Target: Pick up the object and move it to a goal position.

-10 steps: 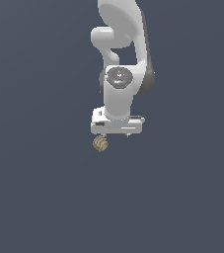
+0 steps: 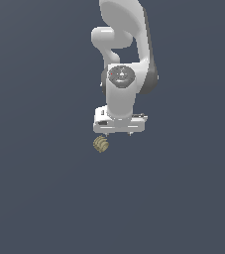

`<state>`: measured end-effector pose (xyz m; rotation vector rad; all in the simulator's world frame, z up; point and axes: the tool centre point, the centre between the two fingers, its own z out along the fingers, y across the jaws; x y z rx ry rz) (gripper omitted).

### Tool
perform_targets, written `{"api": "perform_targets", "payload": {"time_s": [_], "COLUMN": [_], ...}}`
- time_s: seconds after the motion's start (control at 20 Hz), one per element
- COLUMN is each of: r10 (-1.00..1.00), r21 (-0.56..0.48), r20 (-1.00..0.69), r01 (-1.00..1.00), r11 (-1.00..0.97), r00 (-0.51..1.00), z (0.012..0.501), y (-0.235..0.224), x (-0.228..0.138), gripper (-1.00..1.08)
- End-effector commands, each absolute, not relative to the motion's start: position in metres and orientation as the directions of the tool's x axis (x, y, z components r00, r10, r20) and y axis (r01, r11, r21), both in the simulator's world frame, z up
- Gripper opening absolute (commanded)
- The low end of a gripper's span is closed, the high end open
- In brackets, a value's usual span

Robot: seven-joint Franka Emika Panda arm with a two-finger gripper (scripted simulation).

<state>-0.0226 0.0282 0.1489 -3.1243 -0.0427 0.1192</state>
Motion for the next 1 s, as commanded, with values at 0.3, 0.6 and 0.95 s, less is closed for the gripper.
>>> {"api": "perform_targets", "payload": {"time_s": [0.3, 0.6, 0.95], "r10": [0.006, -0.085, -0.273], "r21": [-0.016, -0.012, -0.005], "r20": [-0.076, -0.069, -0.051], "r01": [0.005, -0.086, -0.273], "r11": [-1.0, -0.996, -0.962], "r00": [0.997, 0.994, 0.961], "z": [0.147, 0.139, 0.123], "y": [0.027, 0.017, -0.004], "x": [-0.024, -0.025, -0.028], "gripper": [1.0, 1.0, 1.0]}}
